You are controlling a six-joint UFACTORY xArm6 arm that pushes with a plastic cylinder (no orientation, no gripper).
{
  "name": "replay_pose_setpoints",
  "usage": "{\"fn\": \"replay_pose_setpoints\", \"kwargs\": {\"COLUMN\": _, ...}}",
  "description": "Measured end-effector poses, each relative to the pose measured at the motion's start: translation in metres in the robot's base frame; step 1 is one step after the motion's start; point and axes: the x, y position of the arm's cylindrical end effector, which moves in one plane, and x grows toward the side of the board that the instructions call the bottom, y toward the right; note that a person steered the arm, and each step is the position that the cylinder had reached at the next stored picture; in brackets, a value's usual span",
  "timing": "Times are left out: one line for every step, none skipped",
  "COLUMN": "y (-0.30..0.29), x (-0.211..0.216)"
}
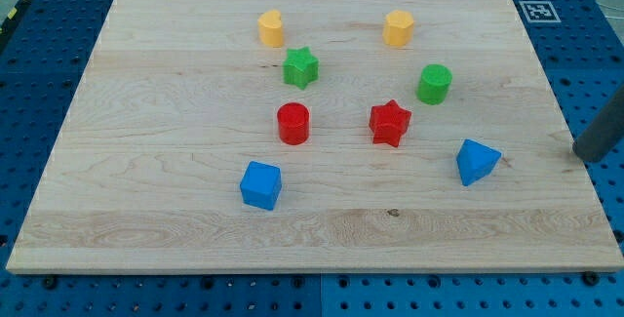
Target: Drag the blue triangle vertically below the red star
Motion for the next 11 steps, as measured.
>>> {"fn": "replay_pose_setpoints", "kwargs": {"y": -0.001, "x": 0.023}}
{"fn": "replay_pose_setpoints", "kwargs": {"y": -0.001, "x": 0.035}}
{"fn": "replay_pose_setpoints", "kwargs": {"y": -0.008, "x": 0.024}}
{"fn": "replay_pose_setpoints", "kwargs": {"y": -0.052, "x": 0.013}}
{"fn": "replay_pose_setpoints", "kwargs": {"y": -0.098, "x": 0.013}}
{"fn": "replay_pose_setpoints", "kwargs": {"y": -0.116, "x": 0.010}}
{"fn": "replay_pose_setpoints", "kwargs": {"y": -0.125, "x": 0.009}}
{"fn": "replay_pose_setpoints", "kwargs": {"y": -0.139, "x": -0.004}}
{"fn": "replay_pose_setpoints", "kwargs": {"y": -0.165, "x": 0.000}}
{"fn": "replay_pose_setpoints", "kwargs": {"y": -0.180, "x": 0.006}}
{"fn": "replay_pose_setpoints", "kwargs": {"y": -0.188, "x": 0.008}}
